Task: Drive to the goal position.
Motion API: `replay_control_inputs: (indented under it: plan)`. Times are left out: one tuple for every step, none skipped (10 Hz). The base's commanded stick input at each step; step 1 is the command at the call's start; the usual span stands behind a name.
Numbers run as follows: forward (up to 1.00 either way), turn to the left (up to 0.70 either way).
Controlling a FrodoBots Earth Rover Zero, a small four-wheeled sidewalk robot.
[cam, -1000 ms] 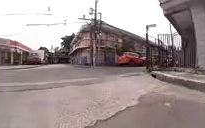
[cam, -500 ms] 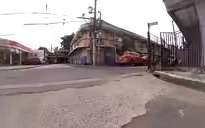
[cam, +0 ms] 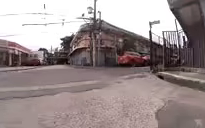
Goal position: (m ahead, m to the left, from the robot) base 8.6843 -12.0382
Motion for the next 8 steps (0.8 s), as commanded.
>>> replay_control_inputs:
  plan:
    - [0.50,0.05]
    - [0.50,0.05]
    - [0.50,0.05]
    - [0.50,0.05]
    - [0.50,0.05]
    - [0.50,0.05]
    - [0.50,0.05]
    - [0.50,0.05]
